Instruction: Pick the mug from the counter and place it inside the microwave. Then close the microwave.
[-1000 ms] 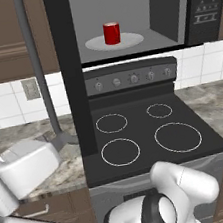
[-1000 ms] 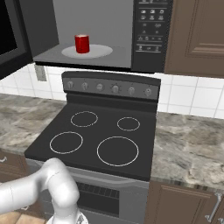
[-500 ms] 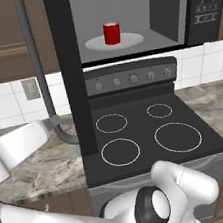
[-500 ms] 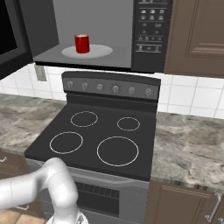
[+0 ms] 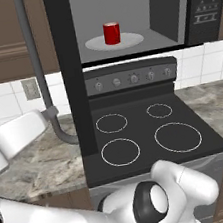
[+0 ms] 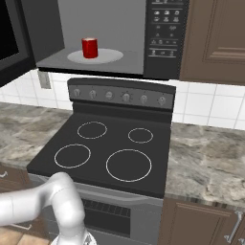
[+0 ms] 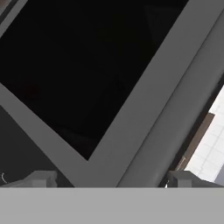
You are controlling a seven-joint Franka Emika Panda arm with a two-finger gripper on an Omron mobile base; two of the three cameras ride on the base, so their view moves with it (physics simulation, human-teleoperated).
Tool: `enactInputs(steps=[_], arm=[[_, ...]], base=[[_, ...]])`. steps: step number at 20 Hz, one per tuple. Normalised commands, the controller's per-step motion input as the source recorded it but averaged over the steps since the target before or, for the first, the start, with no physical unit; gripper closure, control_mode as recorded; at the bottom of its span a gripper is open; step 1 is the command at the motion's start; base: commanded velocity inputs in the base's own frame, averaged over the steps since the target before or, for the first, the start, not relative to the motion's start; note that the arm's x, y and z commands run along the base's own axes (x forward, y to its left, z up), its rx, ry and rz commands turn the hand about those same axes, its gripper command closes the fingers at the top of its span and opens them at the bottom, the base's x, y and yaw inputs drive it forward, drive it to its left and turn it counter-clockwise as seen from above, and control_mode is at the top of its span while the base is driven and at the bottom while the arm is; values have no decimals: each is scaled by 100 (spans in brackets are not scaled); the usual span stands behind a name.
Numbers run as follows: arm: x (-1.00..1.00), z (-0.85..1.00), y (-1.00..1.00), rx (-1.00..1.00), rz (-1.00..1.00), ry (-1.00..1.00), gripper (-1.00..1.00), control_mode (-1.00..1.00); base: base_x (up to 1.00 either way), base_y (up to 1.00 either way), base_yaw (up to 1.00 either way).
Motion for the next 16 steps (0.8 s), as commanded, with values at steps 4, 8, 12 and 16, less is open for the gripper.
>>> enactInputs(steps=[4,8,12,16], arm=[[5,39,-14,1,4,-4,-100,-100],[9,44,-28,3,3,-2,-100,-100],[17,42,-35,3,3,0,-100,-100],[16,34,-35,3,1,0,-100,-100]], base=[[0,0,0],[0,0,0],[0,0,0],[0,0,0]])
